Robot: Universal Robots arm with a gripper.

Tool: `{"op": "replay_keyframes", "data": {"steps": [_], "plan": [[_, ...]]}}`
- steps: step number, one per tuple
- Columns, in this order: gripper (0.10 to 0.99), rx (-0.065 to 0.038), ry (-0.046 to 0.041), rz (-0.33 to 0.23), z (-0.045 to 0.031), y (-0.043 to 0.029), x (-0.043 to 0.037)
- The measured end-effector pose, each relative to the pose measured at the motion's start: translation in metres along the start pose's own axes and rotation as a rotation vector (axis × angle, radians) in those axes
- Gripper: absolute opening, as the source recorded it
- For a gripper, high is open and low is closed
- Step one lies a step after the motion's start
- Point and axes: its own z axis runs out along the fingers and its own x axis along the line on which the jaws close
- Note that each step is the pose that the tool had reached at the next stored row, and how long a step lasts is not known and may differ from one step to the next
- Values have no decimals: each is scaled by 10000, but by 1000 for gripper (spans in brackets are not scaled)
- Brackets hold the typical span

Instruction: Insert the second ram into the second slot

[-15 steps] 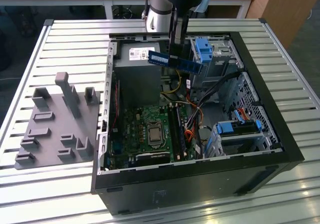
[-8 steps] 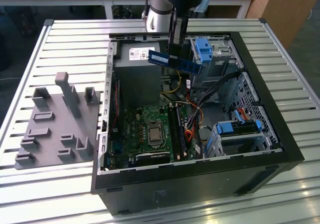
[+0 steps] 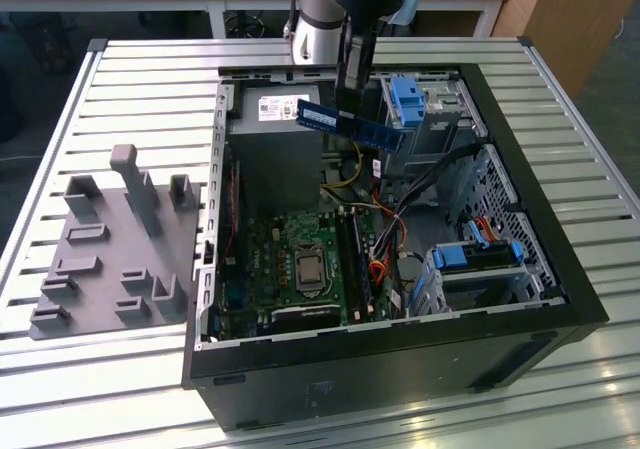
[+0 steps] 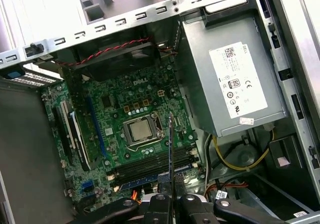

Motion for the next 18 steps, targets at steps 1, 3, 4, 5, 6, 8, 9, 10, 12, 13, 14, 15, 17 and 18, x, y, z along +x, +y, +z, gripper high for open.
{"op": "replay_keyframes", "data": {"steps": [1,3,4,5,6,8,9,10,12,13,14,15,17,18], "plan": [[137,0,-2,42,0,0,0],[137,-1,-5,114,1,0,0],[137,-1,-6,143,2,0,0],[137,-1,-7,175,2,0,0],[137,-2,-8,214,3,0,0],[137,-2,-11,293,3,0,0],[137,-3,-12,329,3,0,0],[137,-3,-15,364,4,0,0],[137,-3,-17,442,4,0,0],[137,-4,-19,481,5,0,0],[137,-4,-21,520,5,0,0],[137,-4,-21,550,4,0,0],[137,-5,-24,610,5,0,0],[137,-5,-25,640,5,0,0]]}}
